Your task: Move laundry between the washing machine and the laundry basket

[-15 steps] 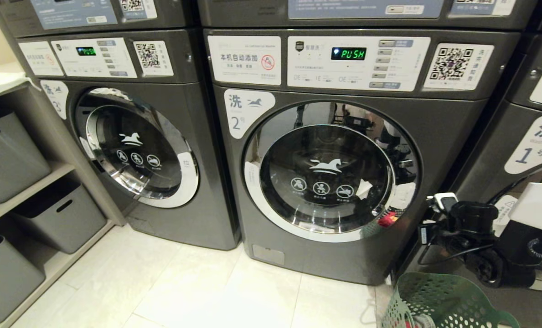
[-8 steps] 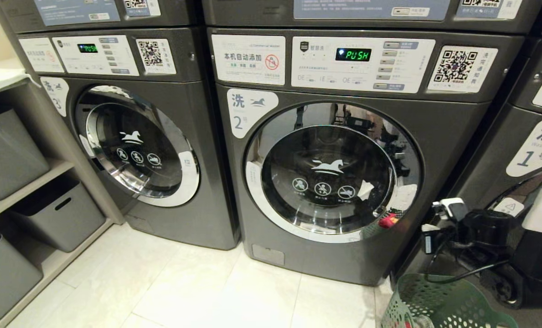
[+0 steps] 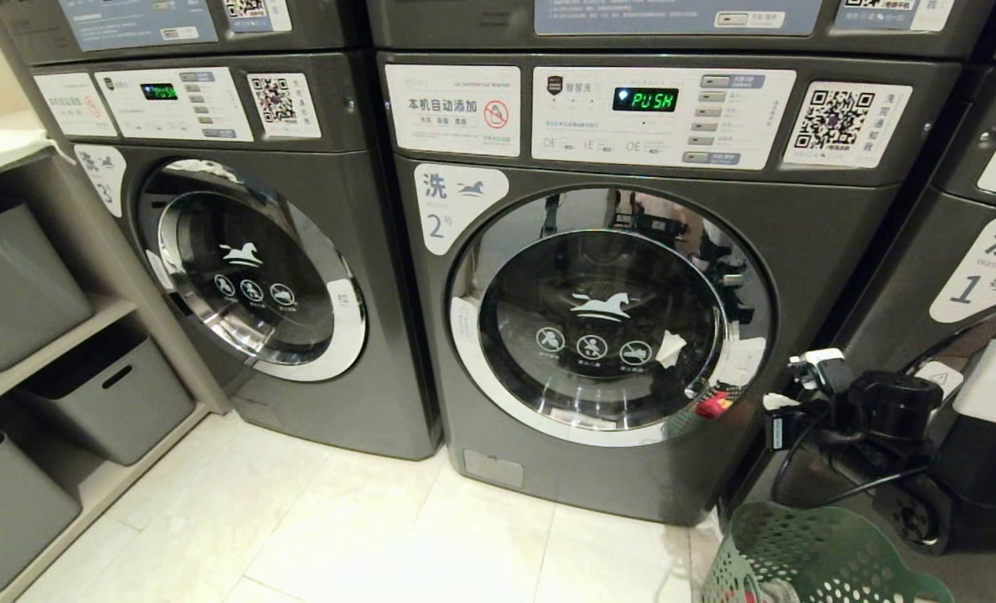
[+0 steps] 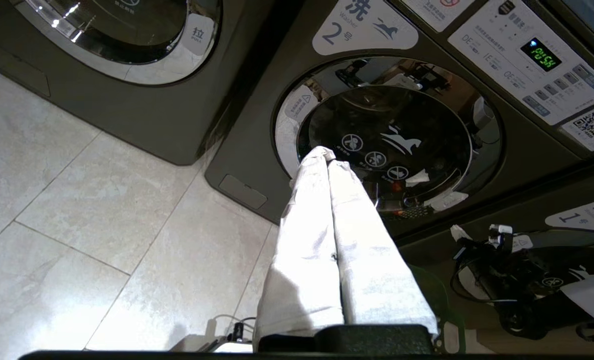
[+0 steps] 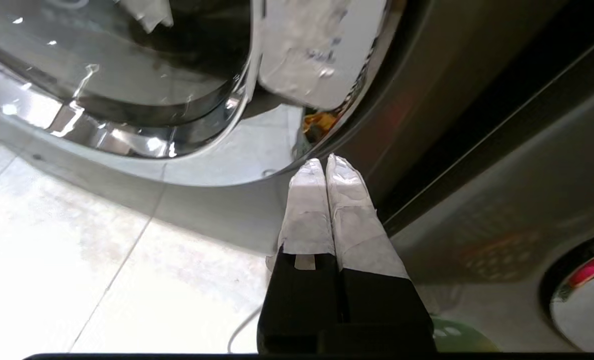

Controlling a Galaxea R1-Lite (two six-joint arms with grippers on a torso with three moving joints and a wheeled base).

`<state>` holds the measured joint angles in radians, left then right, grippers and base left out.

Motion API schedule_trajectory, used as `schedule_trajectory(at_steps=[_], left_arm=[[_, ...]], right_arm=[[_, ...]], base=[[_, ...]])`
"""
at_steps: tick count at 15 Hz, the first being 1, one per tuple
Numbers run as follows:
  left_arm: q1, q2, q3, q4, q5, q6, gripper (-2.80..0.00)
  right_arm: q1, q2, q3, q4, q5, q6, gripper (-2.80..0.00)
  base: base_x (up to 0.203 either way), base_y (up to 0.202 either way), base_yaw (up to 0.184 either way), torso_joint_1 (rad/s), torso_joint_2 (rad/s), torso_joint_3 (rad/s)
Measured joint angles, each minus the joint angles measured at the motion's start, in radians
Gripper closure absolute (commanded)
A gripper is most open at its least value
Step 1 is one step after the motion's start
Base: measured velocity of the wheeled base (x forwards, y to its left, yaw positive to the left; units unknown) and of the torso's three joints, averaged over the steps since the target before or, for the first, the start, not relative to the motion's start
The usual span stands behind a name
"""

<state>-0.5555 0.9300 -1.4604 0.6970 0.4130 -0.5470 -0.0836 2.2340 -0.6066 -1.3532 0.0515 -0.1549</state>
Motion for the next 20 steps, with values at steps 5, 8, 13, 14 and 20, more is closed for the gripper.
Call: schedule_trajectory(at_steps=[5,8,13,14,20], left_arm=[[-0.001,0.007,0.004,-0.003,-0.002,0.0,0.0],[0.0,0.006,0.029,-0.011,-0.003,-0.001,0.0],[-0.001,0.003,0.044,-0.012,-0.004,-0.003,0.0],[0.0,0.004,0.044,-0.012,-0.004,-0.003,0.0],[0.0,0.026,0.045,-0.019,-0.007,-0.003,0.0]], right_arm=[[-0.001,0.008,0.001,0.011,-0.004,-0.014,0.0],[0.006,0.011,-0.022,0.01,0.015,-0.014,0.0],[0.022,0.055,-0.126,0.004,0.026,-0.013,0.0],[0.026,0.071,-0.158,0.004,0.026,-0.013,0.0],[0.028,0.163,-0.315,0.015,0.023,-0.014,0.0]], base=[[0.0,0.0,0.0,0.0,0.0,0.0],[0.0,0.0,0.0,0.0,0.0,0.0],[0.0,0.0,0.0,0.0,0.0,0.0],[0.0,0.0,0.0,0.0,0.0,0.0],[0.0,0.0,0.0,0.0,0.0,0.0]])
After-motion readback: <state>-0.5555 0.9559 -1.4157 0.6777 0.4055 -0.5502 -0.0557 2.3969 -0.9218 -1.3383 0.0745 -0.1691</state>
